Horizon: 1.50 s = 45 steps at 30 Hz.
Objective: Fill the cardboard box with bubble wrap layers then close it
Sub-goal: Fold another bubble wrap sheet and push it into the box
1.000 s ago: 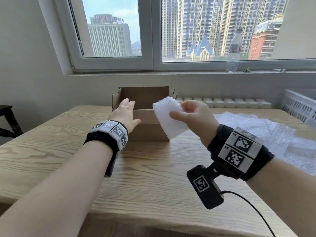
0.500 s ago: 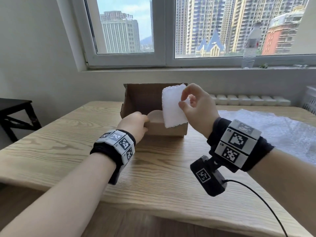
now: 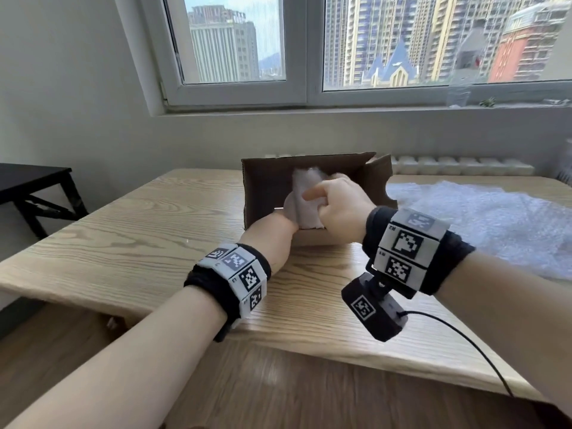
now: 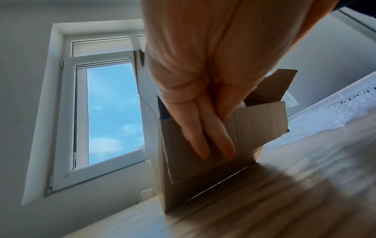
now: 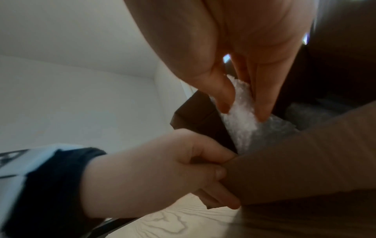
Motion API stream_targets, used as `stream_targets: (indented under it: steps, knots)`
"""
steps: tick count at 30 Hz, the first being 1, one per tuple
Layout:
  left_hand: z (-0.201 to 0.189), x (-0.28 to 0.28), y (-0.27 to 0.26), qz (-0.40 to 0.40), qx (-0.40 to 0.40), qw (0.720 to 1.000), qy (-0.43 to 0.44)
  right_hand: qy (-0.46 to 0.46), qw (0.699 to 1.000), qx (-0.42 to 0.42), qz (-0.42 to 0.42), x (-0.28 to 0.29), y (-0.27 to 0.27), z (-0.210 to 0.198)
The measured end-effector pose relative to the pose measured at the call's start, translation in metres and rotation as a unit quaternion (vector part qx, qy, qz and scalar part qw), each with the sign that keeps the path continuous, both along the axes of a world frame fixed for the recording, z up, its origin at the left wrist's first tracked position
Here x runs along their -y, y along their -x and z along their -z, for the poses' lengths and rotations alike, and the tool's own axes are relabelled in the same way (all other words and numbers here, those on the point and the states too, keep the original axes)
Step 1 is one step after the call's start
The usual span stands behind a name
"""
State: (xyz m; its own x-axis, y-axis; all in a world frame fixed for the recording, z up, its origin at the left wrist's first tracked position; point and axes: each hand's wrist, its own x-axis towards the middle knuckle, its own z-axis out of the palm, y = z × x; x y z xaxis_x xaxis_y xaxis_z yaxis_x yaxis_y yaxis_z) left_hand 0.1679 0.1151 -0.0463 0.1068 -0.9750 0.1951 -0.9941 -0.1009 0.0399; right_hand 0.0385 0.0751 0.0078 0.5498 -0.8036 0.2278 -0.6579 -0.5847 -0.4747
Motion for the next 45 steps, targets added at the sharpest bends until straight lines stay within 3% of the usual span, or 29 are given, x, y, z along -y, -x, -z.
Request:
stream_targets:
  steps: [7,11,13,18,21,23,24,28,33,40,45]
  knots:
    - [0.005,-0.015,0.003,-0.004,-0.002,1.0,-0.012,-0.041,0.998,-0.052,-0.018,0.005,-0.009,0.027]
    - [-0.006,-0.027,-0.004,-0.051,0.128,0.988,0.075,-0.037,0.993,-0.106,-0.04,0.007,-0.01,0.037]
    - [-0.014,-0.031,-0.013,-0.104,0.161,0.979,0.066,-0.03,0.987,-0.158,-0.031,0.007,-0.011,0.038]
    - [-0.014,-0.032,-0.039,-0.214,0.084,0.97,0.077,-0.019,0.979,-0.199,-0.029,0.008,-0.012,0.036]
    - [-0.014,-0.03,-0.051,-0.245,-0.097,0.957,0.122,-0.012,0.987,-0.161,-0.02,0.01,-0.01,0.034]
    - [-0.017,-0.029,-0.058,-0.223,-0.217,0.943,0.12,-0.012,0.99,-0.142,-0.01,0.014,-0.008,0.032]
    - [-0.018,-0.028,-0.06,-0.202,-0.238,0.943,0.119,-0.016,0.991,-0.135,-0.003,0.015,-0.007,0.031]
    - [-0.022,-0.024,-0.055,-0.115,-0.224,0.957,0.142,-0.044,0.995,-0.087,0.024,0.024,-0.003,0.028]
    - [-0.028,-0.017,-0.037,-0.081,-0.211,0.959,0.17,-0.049,0.997,-0.05,0.015,0.025,-0.001,0.021]
    - [-0.021,-0.02,-0.013,-0.026,-0.249,0.957,0.147,-0.052,0.99,-0.131,-0.015,0.015,-0.019,0.021]
    - [-0.025,-0.022,-0.005,0.01,-0.226,0.965,0.132,-0.055,0.981,-0.184,-0.012,0.016,-0.033,0.026]
